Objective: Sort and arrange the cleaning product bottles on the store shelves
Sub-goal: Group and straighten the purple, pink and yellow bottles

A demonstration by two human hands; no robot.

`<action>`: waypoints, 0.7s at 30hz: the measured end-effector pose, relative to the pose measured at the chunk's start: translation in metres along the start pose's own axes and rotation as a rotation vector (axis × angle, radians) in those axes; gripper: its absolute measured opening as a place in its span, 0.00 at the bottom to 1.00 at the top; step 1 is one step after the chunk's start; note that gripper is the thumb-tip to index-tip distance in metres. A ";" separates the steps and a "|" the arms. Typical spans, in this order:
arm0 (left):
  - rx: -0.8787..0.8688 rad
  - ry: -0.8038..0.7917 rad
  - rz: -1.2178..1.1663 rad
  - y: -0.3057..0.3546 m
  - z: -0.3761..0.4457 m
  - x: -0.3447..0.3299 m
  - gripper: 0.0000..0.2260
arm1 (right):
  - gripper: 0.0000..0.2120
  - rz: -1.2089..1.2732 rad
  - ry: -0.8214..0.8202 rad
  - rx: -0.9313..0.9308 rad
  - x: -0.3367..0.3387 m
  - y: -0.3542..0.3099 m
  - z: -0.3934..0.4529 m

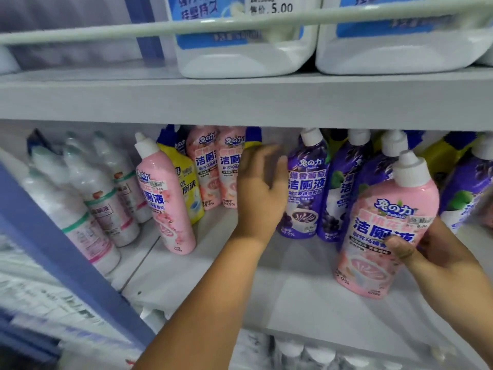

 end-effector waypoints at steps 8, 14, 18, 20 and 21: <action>0.202 0.055 0.320 -0.084 0.064 0.050 0.10 | 0.18 0.005 0.000 0.015 -0.012 -0.004 0.002; 0.268 -0.374 0.563 -0.093 0.091 0.039 0.22 | 0.17 -0.013 -0.012 0.014 -0.011 -0.002 0.005; 0.345 -0.338 0.477 -0.095 0.078 0.034 0.23 | 0.16 -0.012 -0.020 0.009 -0.012 -0.005 0.004; 0.380 -0.287 0.354 -0.086 0.064 0.033 0.21 | 0.19 -0.002 -0.029 0.001 -0.013 -0.010 0.003; 0.370 -0.253 0.344 -0.081 0.057 0.035 0.21 | 0.26 -0.016 -0.035 -0.001 -0.014 -0.011 0.002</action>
Point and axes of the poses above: each hand's wrist, its own z-axis towards the middle knuckle, its own x-axis out of the back of the hand, y = z × x, the point moved 5 cm from there along z, towards the middle knuckle, and after that the axes turned 4 degrees about -x, right-handed, at the moved point
